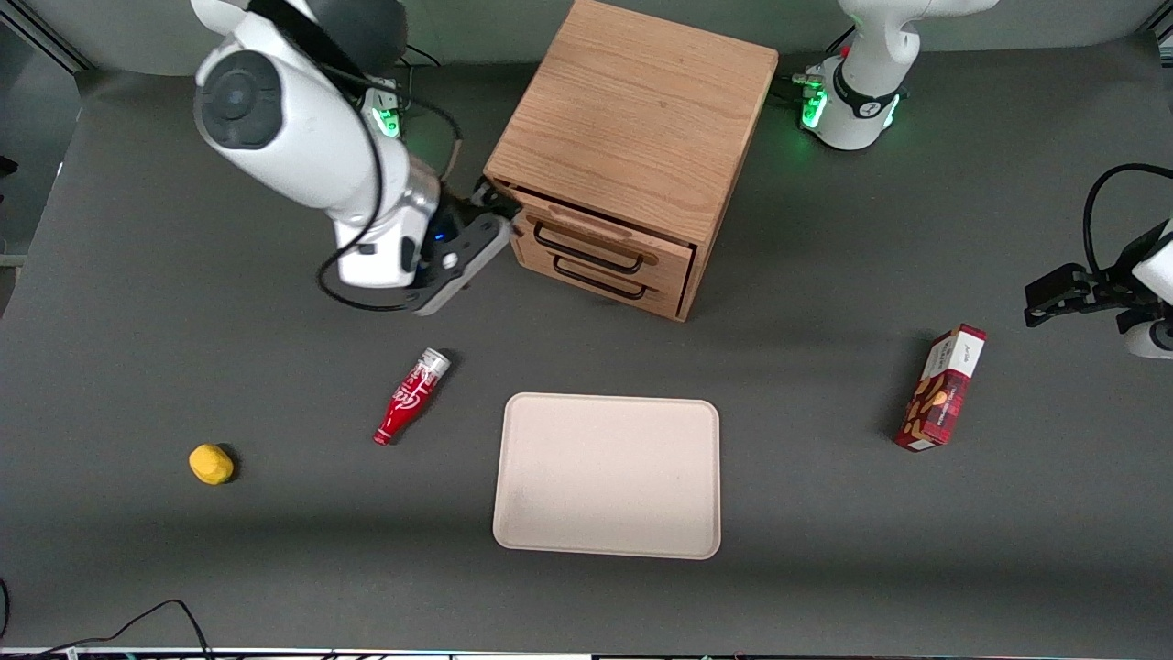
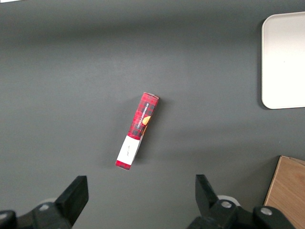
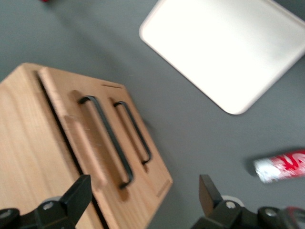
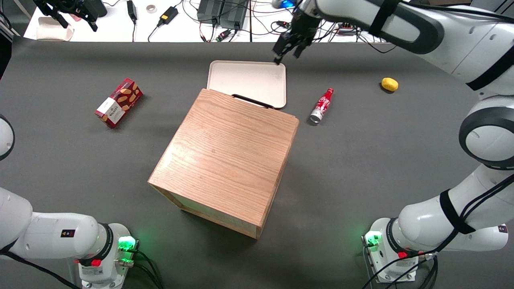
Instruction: Open upper drawer
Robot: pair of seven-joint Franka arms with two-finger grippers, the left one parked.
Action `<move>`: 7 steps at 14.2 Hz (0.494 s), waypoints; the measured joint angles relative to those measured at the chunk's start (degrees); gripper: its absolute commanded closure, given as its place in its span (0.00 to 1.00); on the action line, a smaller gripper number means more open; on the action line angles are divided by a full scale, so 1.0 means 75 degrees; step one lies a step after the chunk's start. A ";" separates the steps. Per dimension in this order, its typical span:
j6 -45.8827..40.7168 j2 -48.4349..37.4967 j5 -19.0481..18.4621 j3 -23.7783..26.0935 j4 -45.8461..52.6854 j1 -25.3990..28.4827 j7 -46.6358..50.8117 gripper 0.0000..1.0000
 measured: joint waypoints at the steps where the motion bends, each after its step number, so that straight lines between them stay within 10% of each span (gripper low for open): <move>1: 0.0089 0.0158 -0.0255 0.0126 -0.0001 0.0129 -0.0158 0.00; 7: 0.0631 0.1365 -0.1120 0.0230 -0.0083 0.0740 -0.1894 0.00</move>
